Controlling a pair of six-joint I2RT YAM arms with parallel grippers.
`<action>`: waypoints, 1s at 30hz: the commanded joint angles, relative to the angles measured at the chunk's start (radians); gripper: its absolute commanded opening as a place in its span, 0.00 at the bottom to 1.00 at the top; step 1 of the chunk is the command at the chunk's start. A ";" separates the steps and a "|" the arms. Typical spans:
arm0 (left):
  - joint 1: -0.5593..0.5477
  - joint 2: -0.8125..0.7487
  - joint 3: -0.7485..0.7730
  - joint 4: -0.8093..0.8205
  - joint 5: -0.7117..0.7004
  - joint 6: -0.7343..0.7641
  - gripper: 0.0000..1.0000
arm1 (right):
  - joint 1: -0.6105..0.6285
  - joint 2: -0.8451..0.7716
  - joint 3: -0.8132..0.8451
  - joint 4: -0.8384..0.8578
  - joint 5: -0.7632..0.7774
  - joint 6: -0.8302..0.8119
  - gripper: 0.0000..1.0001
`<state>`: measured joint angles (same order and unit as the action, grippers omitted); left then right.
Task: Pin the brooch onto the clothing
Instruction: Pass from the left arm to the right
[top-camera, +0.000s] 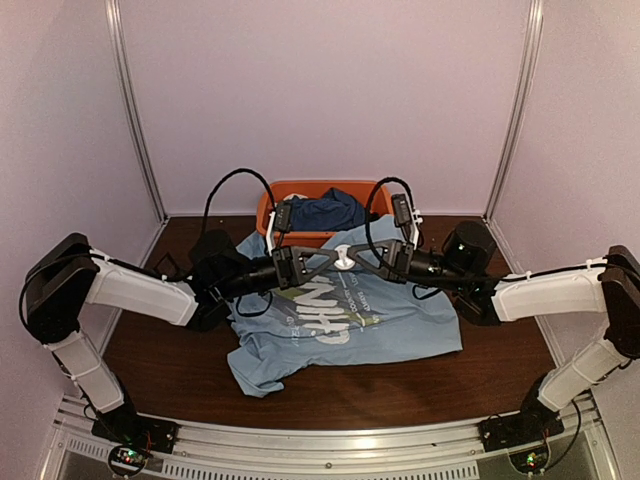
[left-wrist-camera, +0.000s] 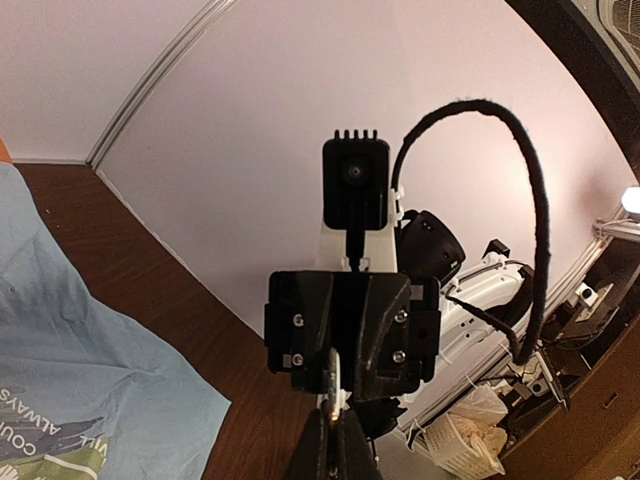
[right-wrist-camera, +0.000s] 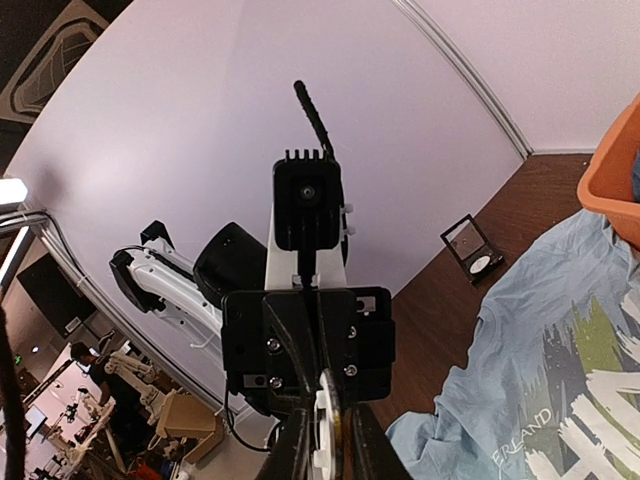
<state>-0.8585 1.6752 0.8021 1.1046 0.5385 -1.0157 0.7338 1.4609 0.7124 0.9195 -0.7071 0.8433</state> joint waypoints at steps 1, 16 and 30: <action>-0.005 -0.025 0.005 0.014 -0.009 0.024 0.00 | 0.007 0.008 0.021 -0.021 -0.037 0.000 0.19; -0.005 -0.027 -0.004 0.022 -0.006 0.023 0.00 | 0.003 -0.012 0.012 -0.024 -0.031 -0.007 0.20; -0.005 -0.027 -0.024 0.043 -0.005 0.020 0.00 | -0.017 -0.023 -0.010 0.013 -0.026 0.010 0.17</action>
<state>-0.8585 1.6752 0.7933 1.0996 0.5346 -1.0115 0.7273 1.4593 0.7136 0.8883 -0.7292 0.8394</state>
